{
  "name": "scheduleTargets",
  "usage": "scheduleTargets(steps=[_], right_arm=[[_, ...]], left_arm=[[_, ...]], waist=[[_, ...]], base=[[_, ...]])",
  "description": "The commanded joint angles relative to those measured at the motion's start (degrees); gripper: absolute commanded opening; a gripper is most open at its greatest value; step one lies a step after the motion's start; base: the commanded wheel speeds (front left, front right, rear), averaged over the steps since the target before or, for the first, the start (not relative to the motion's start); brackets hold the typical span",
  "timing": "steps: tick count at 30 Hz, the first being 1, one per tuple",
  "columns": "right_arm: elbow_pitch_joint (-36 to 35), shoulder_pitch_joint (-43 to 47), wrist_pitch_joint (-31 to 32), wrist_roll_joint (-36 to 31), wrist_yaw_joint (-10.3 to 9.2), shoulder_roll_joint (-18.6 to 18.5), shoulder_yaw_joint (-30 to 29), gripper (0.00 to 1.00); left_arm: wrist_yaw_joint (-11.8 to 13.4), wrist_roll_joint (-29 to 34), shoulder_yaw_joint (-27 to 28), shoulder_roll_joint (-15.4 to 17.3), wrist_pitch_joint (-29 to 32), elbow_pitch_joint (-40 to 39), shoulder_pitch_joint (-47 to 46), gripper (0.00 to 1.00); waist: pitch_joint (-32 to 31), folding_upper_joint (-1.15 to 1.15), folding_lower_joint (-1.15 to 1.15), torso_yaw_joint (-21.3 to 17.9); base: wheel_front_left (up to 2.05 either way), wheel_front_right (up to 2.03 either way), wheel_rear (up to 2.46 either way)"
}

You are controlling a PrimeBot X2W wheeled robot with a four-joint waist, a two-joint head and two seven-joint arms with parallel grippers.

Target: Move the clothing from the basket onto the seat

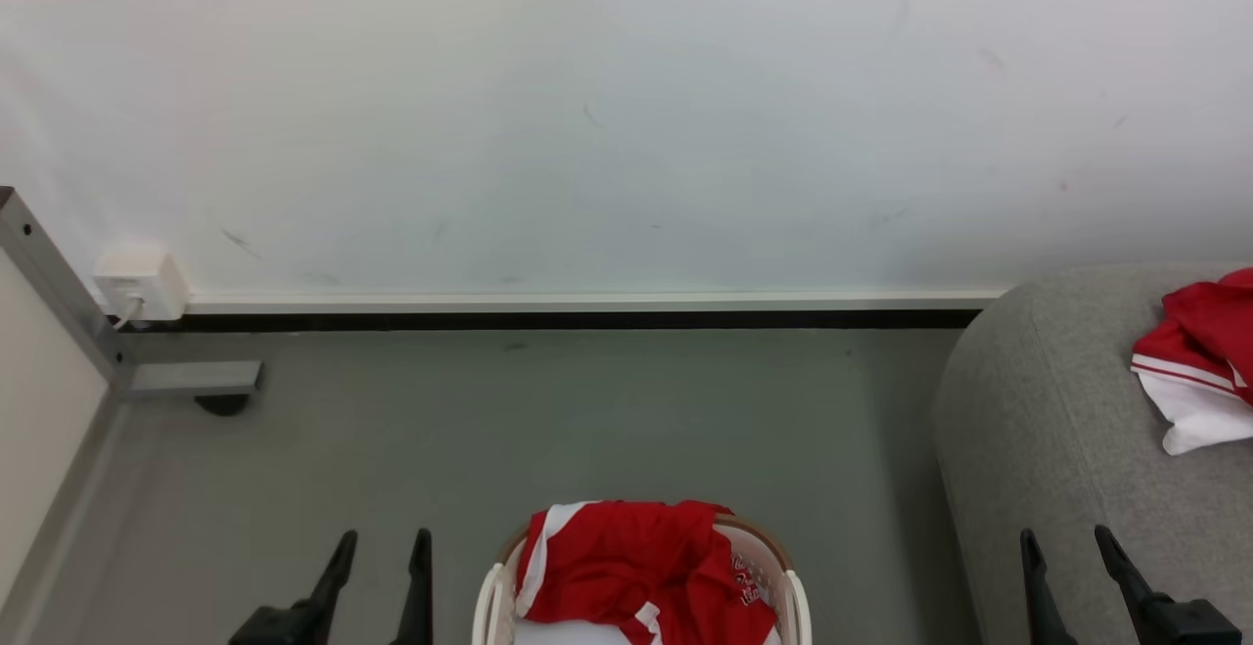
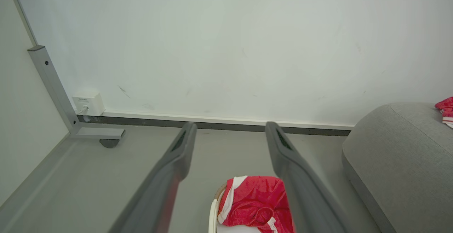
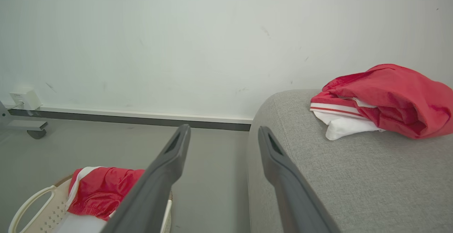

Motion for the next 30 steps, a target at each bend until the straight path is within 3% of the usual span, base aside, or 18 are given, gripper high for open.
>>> scheduleTargets(steps=[1, 6, 14, 23, 30], right_arm=[[-0.1, -1.2, -0.2, 0.4, -0.12, -0.1, 0.1, 1.00], [-1.2, -2.9, -0.2, 0.6, -0.12, -0.1, 0.3, 1.00], [-4.3, -8.2, -0.2, -0.5, -0.12, -0.1, -0.3, 1.00], [-9.7, -13.2, -0.2, -0.8, -0.12, -0.1, 1.0, 1.00], [-15.2, -16.4, -0.1, -1.9, -0.12, -0.1, 3.7, 1.00]], left_arm=[[-0.3, 0.5, -0.2, 0.1, 0.0, 0.2, -0.8, 1.00], [-0.9, -0.4, -2.4, 0.1, 0.0, 1.3, -3.3, 1.00], [-2.0, 0.7, -8.0, 0.1, 0.0, 6.1, -15.4, 1.00], [-1.9, -1.5, -15.3, 0.2, 0.0, 22.2, -30.6, 1.00], [-2.1, -5.0, -23.2, 0.2, 0.4, 35.4, -41.3, 1.00]], waist=[[0.8, 0.00, 0.01, -0.9], [4.0, 0.00, 0.01, -3.4], [15.6, 0.00, 0.01, -8.7], [28.0, 0.00, 0.01, -12.5], [36.9, 0.00, 0.01, -12.1]], base=[[0.00, 0.00, 0.00], [0.00, 0.00, 0.00], [0.00, 0.00, 0.00], [0.00, 0.00, 0.00], [0.00, 0.00, 0.00]])
